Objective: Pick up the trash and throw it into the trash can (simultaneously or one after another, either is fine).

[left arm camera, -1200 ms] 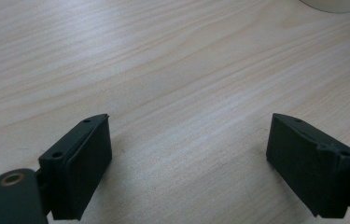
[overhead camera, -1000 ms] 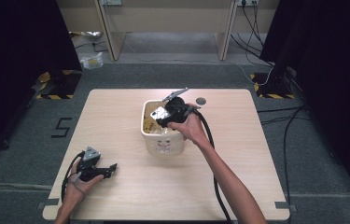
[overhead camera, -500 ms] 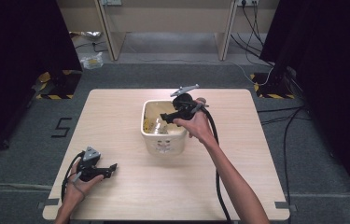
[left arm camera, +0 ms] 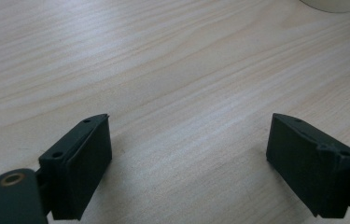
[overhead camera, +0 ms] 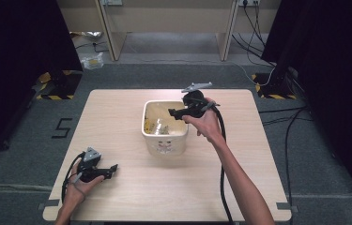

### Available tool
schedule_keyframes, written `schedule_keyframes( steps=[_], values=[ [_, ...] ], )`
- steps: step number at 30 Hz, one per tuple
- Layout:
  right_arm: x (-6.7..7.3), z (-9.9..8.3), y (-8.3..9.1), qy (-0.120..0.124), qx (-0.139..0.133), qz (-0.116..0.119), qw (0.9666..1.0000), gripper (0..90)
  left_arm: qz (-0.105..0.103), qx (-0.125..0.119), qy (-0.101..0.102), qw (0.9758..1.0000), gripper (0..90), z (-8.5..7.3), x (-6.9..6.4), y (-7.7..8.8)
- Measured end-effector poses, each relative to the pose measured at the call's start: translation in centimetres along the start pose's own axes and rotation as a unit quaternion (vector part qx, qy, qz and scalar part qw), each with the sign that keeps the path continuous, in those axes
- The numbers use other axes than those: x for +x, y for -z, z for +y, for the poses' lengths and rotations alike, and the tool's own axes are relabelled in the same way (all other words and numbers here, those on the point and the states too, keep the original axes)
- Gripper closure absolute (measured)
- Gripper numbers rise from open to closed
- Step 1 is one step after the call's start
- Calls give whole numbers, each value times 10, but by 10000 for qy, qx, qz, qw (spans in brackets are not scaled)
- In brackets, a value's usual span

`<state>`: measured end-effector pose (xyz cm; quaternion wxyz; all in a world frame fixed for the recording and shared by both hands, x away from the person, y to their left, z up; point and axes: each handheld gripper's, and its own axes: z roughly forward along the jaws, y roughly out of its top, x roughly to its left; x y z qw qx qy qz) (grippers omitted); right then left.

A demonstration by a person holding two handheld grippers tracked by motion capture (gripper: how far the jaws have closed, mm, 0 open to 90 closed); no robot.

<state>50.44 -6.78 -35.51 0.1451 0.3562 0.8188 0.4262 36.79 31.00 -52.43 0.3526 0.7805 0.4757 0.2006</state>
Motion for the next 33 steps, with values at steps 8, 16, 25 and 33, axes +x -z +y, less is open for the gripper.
schedule_keyframes(
  steps=[8, 16, 25, 33],
  values=[
    [-11, -3, 12, -116, -112, -162, 9997, 209, 0, -1, 2, 10000, 134, 0, 0, 0],
    [-19, -5, 23, -177, -185, -247, 9994, 208, 0, -1, 1, 10000, 134, 0, 0, 0],
    [-27, -10, 32, -207, -241, -362, 9988, 209, 0, 0, 1, 10000, 133, 0, 0, 0],
    [-37, -21, 37, -314, -236, -435, 9983, 209, 1, -1, 2, 10000, 134, 0, 0, 0]
  ],
)
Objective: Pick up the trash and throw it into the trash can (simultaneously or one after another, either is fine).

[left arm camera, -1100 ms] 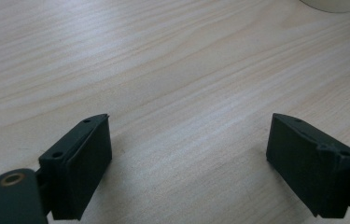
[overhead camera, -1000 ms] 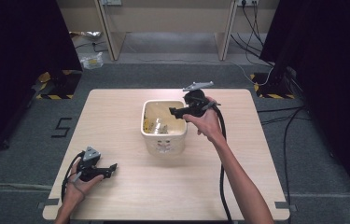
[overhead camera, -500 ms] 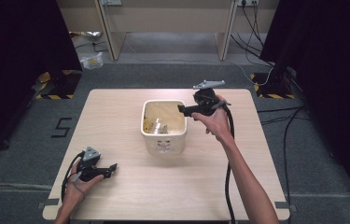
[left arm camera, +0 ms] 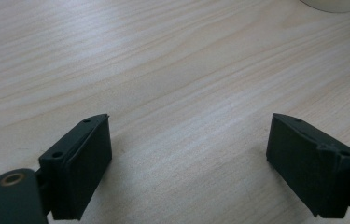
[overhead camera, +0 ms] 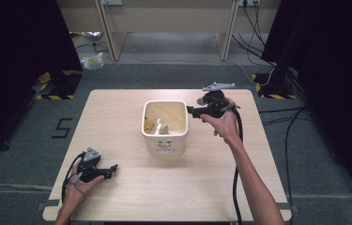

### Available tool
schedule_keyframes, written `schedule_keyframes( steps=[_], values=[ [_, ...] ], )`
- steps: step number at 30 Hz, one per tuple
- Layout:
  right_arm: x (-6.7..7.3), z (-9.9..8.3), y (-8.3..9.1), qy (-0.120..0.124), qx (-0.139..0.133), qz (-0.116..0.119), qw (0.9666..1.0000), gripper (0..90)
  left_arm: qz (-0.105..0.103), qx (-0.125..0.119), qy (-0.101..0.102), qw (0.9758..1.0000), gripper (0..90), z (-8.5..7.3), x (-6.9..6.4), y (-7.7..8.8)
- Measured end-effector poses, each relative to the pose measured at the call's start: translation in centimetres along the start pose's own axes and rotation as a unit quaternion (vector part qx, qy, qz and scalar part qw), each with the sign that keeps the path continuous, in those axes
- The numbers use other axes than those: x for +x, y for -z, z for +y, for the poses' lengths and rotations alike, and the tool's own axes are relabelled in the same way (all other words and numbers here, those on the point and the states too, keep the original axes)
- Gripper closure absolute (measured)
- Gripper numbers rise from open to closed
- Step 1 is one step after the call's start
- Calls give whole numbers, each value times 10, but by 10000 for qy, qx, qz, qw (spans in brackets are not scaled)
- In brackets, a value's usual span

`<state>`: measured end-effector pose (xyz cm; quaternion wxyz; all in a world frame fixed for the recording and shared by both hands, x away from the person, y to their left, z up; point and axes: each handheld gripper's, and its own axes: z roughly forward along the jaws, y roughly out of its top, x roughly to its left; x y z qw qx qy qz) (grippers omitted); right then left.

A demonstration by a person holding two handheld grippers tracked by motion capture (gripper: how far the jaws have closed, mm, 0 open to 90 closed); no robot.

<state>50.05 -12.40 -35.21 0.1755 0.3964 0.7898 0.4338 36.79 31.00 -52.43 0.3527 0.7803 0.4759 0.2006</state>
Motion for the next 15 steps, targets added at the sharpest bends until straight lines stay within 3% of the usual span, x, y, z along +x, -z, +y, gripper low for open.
schedule_keyframes(
  steps=[15],
  values=[
    [-16, -16, 17, -94, -54, -185, 9998, 207, 0, 0, 0, 10000, 133, 0, 0, 0]
  ],
)
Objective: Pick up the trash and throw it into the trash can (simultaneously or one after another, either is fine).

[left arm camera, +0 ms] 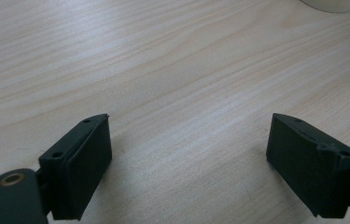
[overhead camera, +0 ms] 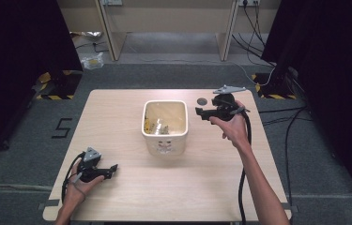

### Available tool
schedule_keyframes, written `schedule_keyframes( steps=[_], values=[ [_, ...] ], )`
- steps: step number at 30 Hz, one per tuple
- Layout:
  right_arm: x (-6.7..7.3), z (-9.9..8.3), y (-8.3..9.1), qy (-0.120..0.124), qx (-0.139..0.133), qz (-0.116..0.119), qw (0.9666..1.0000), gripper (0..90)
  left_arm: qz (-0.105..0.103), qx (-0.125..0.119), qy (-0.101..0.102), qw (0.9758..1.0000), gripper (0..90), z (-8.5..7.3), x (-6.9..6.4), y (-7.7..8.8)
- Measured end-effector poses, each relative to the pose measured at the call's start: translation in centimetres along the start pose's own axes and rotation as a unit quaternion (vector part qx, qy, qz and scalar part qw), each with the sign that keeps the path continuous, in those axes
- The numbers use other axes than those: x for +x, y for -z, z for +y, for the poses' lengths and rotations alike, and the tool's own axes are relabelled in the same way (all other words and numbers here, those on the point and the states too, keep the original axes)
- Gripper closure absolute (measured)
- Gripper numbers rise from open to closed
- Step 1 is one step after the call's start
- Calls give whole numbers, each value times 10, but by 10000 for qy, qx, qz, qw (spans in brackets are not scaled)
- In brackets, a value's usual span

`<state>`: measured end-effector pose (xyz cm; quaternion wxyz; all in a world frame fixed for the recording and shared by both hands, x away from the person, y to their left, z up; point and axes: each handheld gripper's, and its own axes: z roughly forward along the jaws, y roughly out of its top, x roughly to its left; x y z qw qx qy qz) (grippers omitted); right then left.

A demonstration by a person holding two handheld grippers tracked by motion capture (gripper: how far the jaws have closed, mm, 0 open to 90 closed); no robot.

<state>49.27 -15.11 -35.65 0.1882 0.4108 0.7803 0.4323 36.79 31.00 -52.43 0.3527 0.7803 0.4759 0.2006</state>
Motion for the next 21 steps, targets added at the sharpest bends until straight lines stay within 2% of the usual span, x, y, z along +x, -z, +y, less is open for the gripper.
schedule_keyframes(
  steps=[21],
  values=[
    [-13, -28, 13, -27, 16, -258, 9997, 185, 4, -5, -3, 10000, 133, 0, 0, 0]
  ],
)
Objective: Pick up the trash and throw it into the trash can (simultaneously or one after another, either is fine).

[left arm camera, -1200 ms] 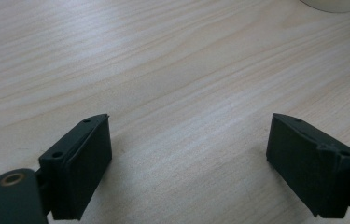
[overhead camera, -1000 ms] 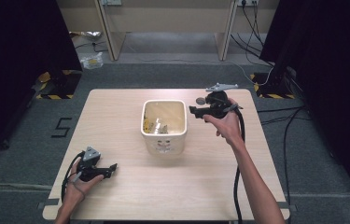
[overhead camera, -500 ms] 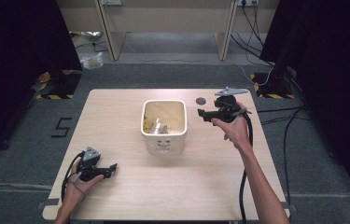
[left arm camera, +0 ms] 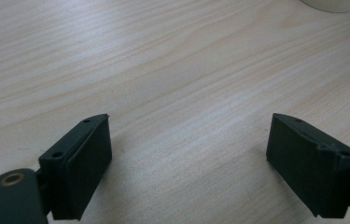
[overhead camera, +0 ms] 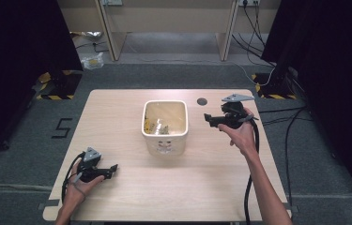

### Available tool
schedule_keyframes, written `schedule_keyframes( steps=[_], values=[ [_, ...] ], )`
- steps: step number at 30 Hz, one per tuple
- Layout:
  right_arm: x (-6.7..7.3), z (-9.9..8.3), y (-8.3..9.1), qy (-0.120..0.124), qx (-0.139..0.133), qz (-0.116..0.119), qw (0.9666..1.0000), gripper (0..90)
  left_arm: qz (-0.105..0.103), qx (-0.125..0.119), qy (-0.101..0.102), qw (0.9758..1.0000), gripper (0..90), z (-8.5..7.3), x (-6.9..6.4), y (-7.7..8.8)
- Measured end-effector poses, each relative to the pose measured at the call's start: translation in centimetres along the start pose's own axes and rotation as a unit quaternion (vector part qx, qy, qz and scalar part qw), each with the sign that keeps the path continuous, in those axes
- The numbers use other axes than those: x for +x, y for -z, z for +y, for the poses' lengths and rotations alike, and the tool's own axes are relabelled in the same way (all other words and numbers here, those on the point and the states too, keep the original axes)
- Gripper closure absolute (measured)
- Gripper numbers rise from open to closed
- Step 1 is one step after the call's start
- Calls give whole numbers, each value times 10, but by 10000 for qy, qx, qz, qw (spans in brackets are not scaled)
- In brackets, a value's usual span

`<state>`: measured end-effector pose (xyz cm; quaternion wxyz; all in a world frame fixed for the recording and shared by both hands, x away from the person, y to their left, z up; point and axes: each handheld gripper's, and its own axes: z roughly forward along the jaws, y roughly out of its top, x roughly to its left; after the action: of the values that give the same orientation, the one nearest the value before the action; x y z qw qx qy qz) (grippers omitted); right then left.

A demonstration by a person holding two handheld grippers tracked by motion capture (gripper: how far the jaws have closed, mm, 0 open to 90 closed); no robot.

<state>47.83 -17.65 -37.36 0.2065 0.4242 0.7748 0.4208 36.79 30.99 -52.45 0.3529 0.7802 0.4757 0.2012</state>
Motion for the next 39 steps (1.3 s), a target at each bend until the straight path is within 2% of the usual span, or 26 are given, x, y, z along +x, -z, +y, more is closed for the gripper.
schedule_keyframes(
  steps=[20, 29, 33, 39],
  values=[
    [-8, -49, -10, -79, 321, -87, 9994, 184, -1, -1, 11, 10000, 133, 0, 0, 0],
    [0, -55, -10, 101, 300, -167, 9994, 186, -1, 0, 9, 10000, 133, 0, 0, 0],
    [3, -60, -11, 94, 318, -109, 9994, 188, 0, 0, 9, 10000, 133, 0, 0, 0],
    [4, -69, -10, 86, 276, -181, 9994, 190, 0, 0, 10, 10000, 133, 0, 0, 0]
  ],
)
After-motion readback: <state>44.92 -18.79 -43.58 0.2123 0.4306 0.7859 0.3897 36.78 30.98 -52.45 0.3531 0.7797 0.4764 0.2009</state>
